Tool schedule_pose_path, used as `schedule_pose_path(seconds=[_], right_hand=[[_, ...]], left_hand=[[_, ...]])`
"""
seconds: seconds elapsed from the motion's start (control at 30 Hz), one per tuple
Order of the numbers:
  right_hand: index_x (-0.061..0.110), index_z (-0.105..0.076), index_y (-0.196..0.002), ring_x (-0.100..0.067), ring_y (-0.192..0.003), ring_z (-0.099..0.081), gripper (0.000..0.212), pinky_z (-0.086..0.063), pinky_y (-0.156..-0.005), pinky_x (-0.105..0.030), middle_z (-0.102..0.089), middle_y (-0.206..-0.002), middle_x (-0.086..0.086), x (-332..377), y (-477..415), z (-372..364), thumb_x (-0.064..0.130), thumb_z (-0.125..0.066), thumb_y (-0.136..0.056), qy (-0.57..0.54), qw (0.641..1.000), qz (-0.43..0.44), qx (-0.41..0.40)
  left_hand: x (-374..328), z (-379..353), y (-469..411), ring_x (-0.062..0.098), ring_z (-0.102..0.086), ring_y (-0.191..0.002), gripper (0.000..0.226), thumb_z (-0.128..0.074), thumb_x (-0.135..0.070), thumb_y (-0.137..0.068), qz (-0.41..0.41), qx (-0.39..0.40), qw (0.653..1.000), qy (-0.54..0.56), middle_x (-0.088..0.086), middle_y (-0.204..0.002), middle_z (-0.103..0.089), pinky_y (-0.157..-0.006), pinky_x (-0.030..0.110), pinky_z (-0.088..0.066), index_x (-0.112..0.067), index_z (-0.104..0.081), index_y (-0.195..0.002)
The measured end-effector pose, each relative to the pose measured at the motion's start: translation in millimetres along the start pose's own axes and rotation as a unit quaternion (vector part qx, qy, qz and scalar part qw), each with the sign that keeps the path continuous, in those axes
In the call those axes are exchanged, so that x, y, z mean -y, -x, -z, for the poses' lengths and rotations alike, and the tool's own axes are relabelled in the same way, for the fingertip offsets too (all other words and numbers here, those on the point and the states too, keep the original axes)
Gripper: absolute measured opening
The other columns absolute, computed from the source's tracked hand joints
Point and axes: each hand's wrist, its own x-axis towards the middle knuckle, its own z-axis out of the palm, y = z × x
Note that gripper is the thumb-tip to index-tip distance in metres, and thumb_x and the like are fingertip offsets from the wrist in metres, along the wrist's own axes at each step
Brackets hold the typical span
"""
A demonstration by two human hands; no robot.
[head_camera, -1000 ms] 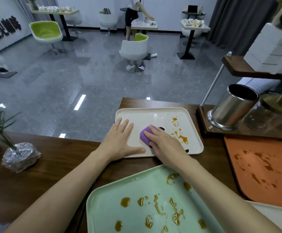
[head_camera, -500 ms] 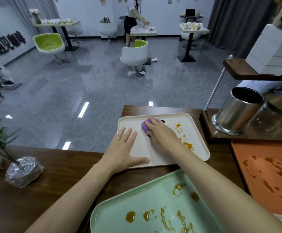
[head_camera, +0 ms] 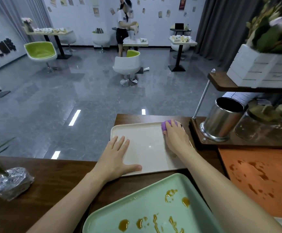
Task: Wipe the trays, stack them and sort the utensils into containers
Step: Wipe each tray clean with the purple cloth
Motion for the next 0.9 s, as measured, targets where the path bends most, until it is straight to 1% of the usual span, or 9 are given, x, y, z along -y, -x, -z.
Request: schedule_pose_path(seconds=[0.07, 0.13, 0.23, 0.33, 0.47, 0.53, 0.63, 0.77, 0.9], right_hand=[[0.016, -0.054, -0.105, -0.031, -0.111, -0.049, 0.015, -0.035, -0.098, -0.038, -0.054, -0.112, -0.007, 9.6, -0.2, -3.3, 0.013, -0.045, -0.094, 0.016, 1.000, 0.006, -0.002], [0.014, -0.053, -0.108, -0.029, -0.116, -0.044, 0.015, -0.032, -0.095, -0.035, -0.051, -0.117, -0.007, 27.0, -0.8, -4.5, 0.012, -0.044, -0.096, -0.001, 1.000, 0.005, 0.003], [0.011, -0.053, -0.117, -0.031, -0.125, -0.040, 0.021, -0.031, -0.101, -0.036, -0.049, -0.127, -0.010, 65.3, -7.0, -14.5, 0.016, -0.045, -0.098, -0.013, 0.998, 0.065, 0.018], [0.011, -0.047, -0.132, -0.032, -0.136, -0.034, 0.034, -0.032, -0.108, -0.036, -0.041, -0.145, -0.011, 90.4, -15.7, -33.3, 0.025, -0.043, -0.101, -0.033, 0.995, 0.080, 0.054], [0.014, -0.041, -0.141, -0.030, -0.142, -0.030, 0.040, -0.037, -0.106, -0.038, -0.034, -0.154, -0.007, 89.4, -20.0, -36.5, 0.028, -0.041, -0.103, -0.027, 0.994, 0.084, 0.067], [0.014, -0.043, -0.137, -0.028, -0.138, -0.034, 0.036, -0.039, -0.101, -0.037, -0.036, -0.150, -0.006, 74.6, -16.7, -30.9, 0.025, -0.042, -0.102, -0.026, 0.995, 0.082, 0.059], [0.017, -0.047, -0.122, -0.028, -0.128, -0.040, 0.022, -0.041, -0.092, -0.039, -0.042, -0.139, -0.005, 35.6, -10.4, -14.5, 0.020, -0.043, -0.100, -0.031, 0.998, 0.033, 0.048], [0.009, -0.047, -0.132, -0.032, -0.134, -0.038, 0.031, -0.035, -0.106, -0.040, -0.043, -0.143, -0.012, -0.1, 1.0, 0.6, 0.017, -0.042, -0.103, 0.006, 0.998, 0.015, 0.060], [0.007, -0.037, -0.147, -0.031, -0.148, -0.024, 0.044, -0.020, -0.120, -0.038, -0.034, -0.157, -0.013, 6.7, 22.0, 9.4, 0.020, -0.035, -0.105, -0.013, 0.997, 0.009, 0.074]], left_hand=[[-0.7, 0.6, 0.0, 0.015, 0.021, -0.155, 0.132, -0.031, -0.102, -0.061, 0.001, -0.002, 1.000, 0.005, -0.008, -0.170, 0.013, -0.125, 0.038, 0.008, -0.026, -0.001, -0.164], [-1.3, 0.7, -0.2, 0.015, 0.021, -0.155, 0.131, -0.035, -0.101, -0.063, 0.004, 0.001, 1.000, 0.004, -0.008, -0.170, 0.012, -0.125, 0.039, 0.008, -0.026, -0.001, -0.164], [-1.7, 0.0, -1.4, 0.016, 0.020, -0.155, 0.128, -0.043, -0.097, -0.068, 0.002, -0.004, 1.000, 0.003, -0.007, -0.171, 0.010, -0.126, 0.038, 0.007, -0.024, -0.003, -0.164], [-1.6, -0.3, -1.8, 0.016, 0.018, -0.156, 0.132, -0.034, -0.100, -0.063, -0.005, -0.005, 1.000, -0.006, -0.006, -0.171, 0.009, -0.126, 0.037, 0.007, -0.022, -0.003, -0.164], [-0.4, -0.3, -1.5, 0.016, 0.014, -0.156, 0.136, -0.029, -0.102, -0.058, -0.004, -0.008, 1.000, 0.004, -0.006, -0.171, 0.007, -0.126, 0.036, 0.006, -0.022, -0.005, -0.164], [-0.5, -0.6, -0.9, 0.016, 0.013, -0.157, 0.136, -0.030, -0.103, -0.057, 0.000, -0.008, 1.000, 0.006, -0.007, -0.171, 0.006, -0.126, 0.036, 0.005, -0.023, -0.005, -0.164], [-1.5, 0.1, -0.2, 0.017, 0.015, -0.157, 0.129, -0.040, -0.099, -0.066, 0.007, -0.006, 1.000, 0.003, -0.007, -0.171, 0.007, -0.126, 0.037, 0.005, -0.024, -0.004, -0.164], [-2.7, 0.5, 0.8, 0.017, 0.017, -0.156, 0.125, -0.044, -0.096, -0.071, 0.006, -0.009, 1.000, 0.004, -0.007, -0.171, 0.009, -0.126, 0.038, 0.005, -0.024, -0.003, -0.164], [-2.7, 1.4, 1.8, 0.018, 0.017, -0.156, 0.124, -0.042, -0.096, -0.072, 0.004, -0.007, 1.000, -0.006, -0.007, -0.171, 0.009, -0.127, 0.040, 0.005, -0.023, -0.003, -0.164]])
